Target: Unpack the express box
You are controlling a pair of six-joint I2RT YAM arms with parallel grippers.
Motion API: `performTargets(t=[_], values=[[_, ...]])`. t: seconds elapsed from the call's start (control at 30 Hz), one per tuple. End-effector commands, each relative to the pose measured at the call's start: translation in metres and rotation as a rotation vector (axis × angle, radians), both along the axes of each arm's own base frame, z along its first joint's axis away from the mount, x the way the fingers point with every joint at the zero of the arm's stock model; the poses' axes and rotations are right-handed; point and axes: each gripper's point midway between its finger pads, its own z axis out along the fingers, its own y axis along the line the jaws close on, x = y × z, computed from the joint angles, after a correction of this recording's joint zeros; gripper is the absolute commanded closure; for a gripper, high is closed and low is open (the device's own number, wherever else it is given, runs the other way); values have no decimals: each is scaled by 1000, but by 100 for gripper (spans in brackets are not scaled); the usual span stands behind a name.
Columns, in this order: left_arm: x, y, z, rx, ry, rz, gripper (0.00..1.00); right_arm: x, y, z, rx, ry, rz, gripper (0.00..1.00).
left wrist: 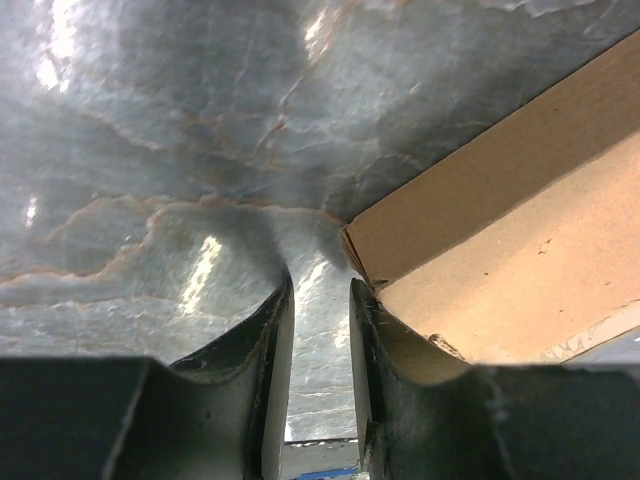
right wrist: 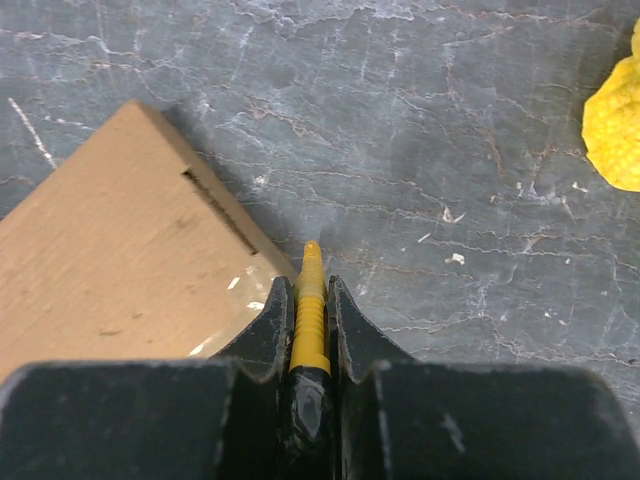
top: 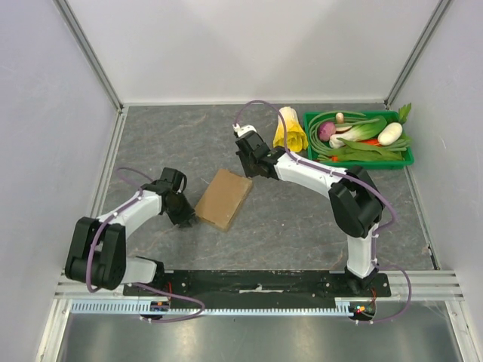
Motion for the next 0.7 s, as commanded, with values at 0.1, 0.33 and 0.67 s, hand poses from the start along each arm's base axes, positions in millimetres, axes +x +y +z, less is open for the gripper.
performTargets(t=[0.1,0.33,0.67], values=[[49,-14,10,-43,-103,-96,64,-14,15,34,127,-7,70,100],[95,-29,21,-79,-150,-124,62,-61,-7,35,164,68,73,100],[155,-88,15,-353,-201,-192,62,-122,-9,25,147,113,114,100]])
